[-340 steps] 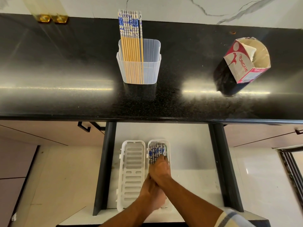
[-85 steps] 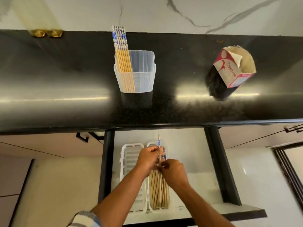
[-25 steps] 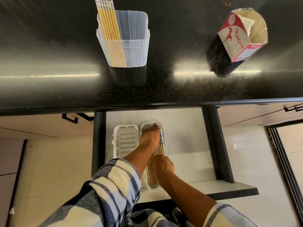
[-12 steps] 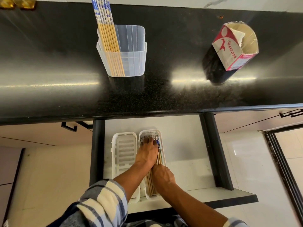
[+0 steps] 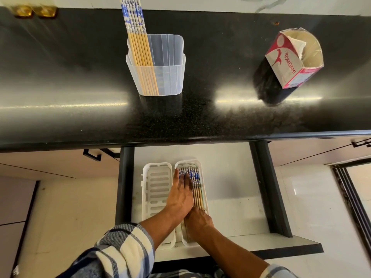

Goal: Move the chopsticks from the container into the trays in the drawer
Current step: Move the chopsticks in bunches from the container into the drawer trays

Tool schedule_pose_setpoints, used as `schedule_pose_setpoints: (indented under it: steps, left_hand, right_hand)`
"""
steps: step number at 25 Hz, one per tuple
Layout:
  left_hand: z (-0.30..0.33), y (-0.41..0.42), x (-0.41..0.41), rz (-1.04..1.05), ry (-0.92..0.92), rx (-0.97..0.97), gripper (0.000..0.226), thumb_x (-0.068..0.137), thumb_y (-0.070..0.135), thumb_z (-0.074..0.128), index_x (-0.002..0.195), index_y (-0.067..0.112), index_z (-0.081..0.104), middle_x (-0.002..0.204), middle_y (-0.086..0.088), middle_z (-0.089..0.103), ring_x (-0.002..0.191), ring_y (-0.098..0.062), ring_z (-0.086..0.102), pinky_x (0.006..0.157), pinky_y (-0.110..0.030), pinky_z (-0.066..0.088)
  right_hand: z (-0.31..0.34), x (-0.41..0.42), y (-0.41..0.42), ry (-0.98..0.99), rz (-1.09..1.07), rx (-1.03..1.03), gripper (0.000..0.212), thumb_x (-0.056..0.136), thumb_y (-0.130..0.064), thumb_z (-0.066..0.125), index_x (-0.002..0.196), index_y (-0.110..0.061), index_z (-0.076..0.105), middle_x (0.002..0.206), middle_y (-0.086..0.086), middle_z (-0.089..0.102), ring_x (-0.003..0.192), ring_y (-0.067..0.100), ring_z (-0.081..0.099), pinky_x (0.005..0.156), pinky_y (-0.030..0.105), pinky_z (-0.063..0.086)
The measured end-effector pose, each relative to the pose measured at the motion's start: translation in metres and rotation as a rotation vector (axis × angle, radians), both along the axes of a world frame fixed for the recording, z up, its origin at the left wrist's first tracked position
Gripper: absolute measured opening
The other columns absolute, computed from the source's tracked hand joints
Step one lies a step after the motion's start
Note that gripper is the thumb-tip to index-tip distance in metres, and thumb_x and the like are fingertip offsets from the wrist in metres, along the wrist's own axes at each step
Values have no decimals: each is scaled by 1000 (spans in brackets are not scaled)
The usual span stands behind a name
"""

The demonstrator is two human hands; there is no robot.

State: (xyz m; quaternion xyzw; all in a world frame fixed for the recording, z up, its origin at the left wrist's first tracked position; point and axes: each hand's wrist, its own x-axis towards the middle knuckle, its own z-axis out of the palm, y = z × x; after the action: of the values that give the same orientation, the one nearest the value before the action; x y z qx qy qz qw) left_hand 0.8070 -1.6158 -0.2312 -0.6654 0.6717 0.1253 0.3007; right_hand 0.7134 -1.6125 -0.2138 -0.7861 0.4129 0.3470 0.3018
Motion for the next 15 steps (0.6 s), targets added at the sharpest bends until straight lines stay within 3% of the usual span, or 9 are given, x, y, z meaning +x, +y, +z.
schedule_pose_setpoints:
  steps: [4,8,12,15]
  left_hand:
    - [1,-1,1,-15,-4,-2,66,105,29,35,157,0,7,165,-25,6,154,-40,1,111,-65,-24]
    - [23,-14,18,84,195,-68,62,101,23,39,157,4,20,165,-19,17,155,-32,12,122,-56,-11]
    - [88,-34,64,365,664,-347,50,104,32,40,151,17,41,154,-5,46,143,-22,41,121,-39,28]
    - [162,-60,116,693,1026,-695,38,99,30,56,135,18,61,124,-3,71,111,-13,67,95,-17,50]
  right_hand:
    - [0,1,-2,19,27,31,40,97,-19,56,136,-12,50,130,9,61,119,26,61,101,39,51]
    - [18,4,-12,-42,-17,68,33,98,-10,50,131,-9,55,129,9,63,117,25,62,99,35,52]
    - [74,29,-63,-256,-57,-6,22,96,-9,53,116,-8,62,111,11,70,93,22,68,80,25,55]
    - [133,66,-124,-626,-229,-87,10,91,-14,61,98,-15,68,89,2,71,80,17,68,79,33,58]
